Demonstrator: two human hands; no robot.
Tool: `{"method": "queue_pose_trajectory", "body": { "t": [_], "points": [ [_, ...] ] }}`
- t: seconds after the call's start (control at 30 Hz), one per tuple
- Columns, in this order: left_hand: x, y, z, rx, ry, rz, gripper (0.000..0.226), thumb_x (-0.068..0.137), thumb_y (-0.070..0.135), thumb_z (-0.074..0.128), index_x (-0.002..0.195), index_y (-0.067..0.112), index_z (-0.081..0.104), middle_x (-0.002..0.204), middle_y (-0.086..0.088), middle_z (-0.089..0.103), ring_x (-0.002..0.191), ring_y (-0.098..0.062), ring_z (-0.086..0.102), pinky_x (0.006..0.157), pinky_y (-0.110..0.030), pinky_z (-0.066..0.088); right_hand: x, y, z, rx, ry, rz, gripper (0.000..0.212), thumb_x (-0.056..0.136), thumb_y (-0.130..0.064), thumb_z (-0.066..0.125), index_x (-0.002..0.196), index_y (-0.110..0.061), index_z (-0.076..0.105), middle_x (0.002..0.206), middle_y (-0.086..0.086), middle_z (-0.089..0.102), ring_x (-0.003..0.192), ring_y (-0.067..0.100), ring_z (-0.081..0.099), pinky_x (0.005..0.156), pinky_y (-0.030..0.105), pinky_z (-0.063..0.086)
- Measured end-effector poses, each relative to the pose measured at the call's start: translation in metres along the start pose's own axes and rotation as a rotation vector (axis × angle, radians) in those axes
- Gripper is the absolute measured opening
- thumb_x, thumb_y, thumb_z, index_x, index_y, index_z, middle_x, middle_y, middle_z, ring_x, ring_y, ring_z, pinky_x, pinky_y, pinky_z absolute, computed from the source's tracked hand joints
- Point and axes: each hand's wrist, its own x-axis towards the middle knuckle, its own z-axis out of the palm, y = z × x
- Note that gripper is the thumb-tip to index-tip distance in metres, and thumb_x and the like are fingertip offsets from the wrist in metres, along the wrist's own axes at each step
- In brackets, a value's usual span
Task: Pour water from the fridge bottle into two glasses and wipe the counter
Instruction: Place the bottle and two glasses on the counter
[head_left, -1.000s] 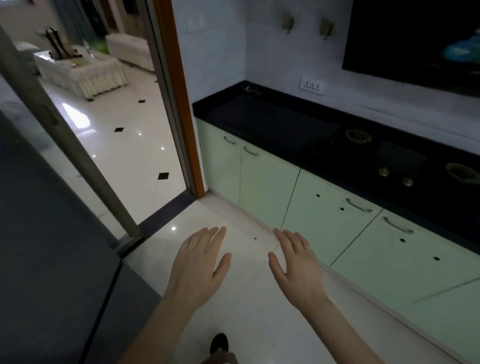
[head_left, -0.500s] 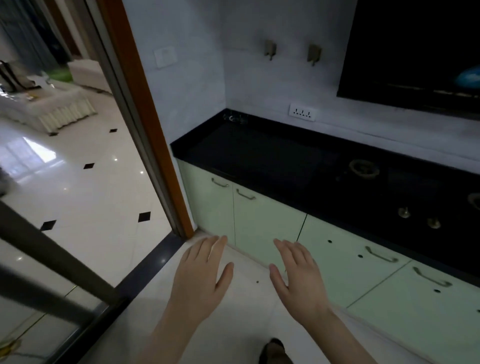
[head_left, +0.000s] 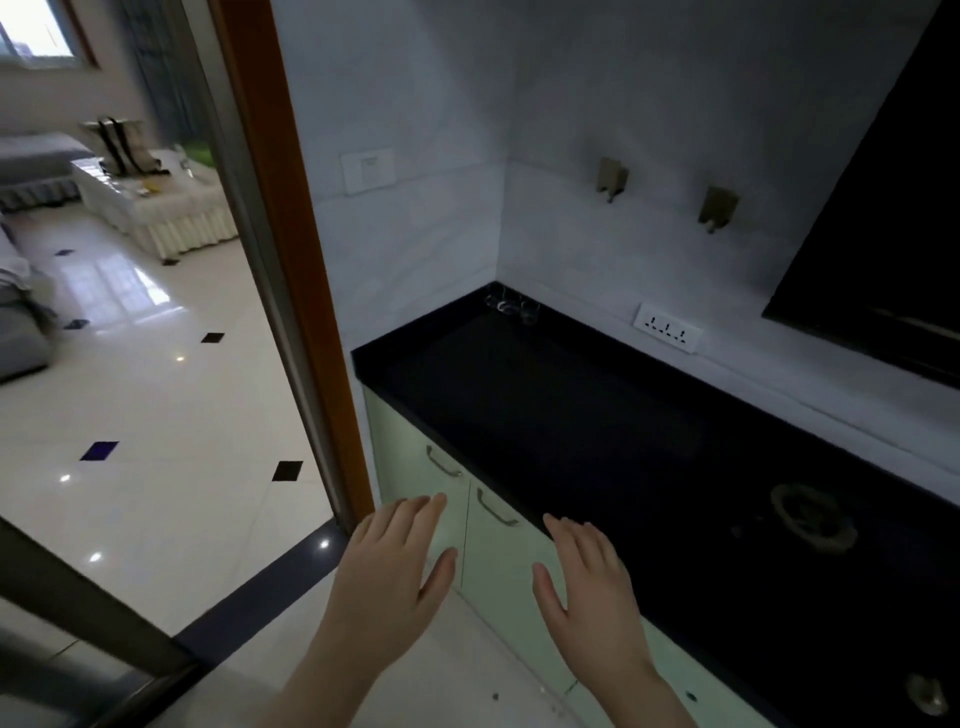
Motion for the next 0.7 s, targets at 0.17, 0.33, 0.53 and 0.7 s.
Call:
{"method": "queue_pose_trajectory", "body": {
  "t": [0.17, 0.33, 0.53, 0.7],
  "points": [
    [0.067, -0.025, 0.013, 0.009, -0.002, 0.001, 0.049, 0.094, 0.046, 0.036, 0.134, 0.021, 0.050, 0.125, 0.008, 0.060, 0.116, -0.013, 0.056, 0.098, -0.029, 0.040, 0.076, 0.003, 0.005, 0.007, 0.004, -0.031, 0.065, 0.093, -0.054, 0.022, 0.147, -0.022, 0.039, 0.146, 0.000, 0.046, 0.140, 0.023, 0.033, 0.114, 0.039, 0.030],
    [0.123, -0.072, 0.038, -0.003, -0.044, 0.021, 0.051, 0.094, 0.047, 0.036, 0.136, 0.020, 0.049, 0.126, 0.008, 0.059, 0.116, -0.012, 0.054, 0.098, -0.027, 0.039, 0.143, -0.005, 0.036, -0.003, 0.009, -0.004, 0.065, 0.093, -0.056, 0.022, 0.146, -0.023, 0.039, 0.146, -0.001, 0.045, 0.140, 0.022, 0.033, 0.113, 0.037, 0.030],
    [0.206, -0.139, 0.053, -0.011, -0.103, 0.115, 0.050, 0.092, 0.045, 0.038, 0.131, 0.018, 0.053, 0.120, 0.005, 0.061, 0.110, -0.014, 0.058, 0.092, -0.027, 0.043, 0.228, -0.034, 0.070, -0.021, 0.066, 0.095, 0.063, 0.094, -0.054, 0.024, 0.145, -0.021, 0.043, 0.143, 0.001, 0.049, 0.138, 0.026, 0.038, 0.110, 0.042, 0.037],
    [0.281, -0.185, 0.062, -0.028, -0.162, 0.249, 0.051, 0.094, 0.044, 0.039, 0.134, 0.015, 0.051, 0.124, 0.001, 0.059, 0.115, -0.017, 0.054, 0.095, -0.032, 0.047, 0.290, -0.056, 0.082, -0.030, 0.115, 0.182, 0.060, 0.094, -0.049, 0.029, 0.143, -0.019, 0.045, 0.140, 0.003, 0.053, 0.135, 0.028, 0.042, 0.107, 0.044, 0.041]
  ]
}}
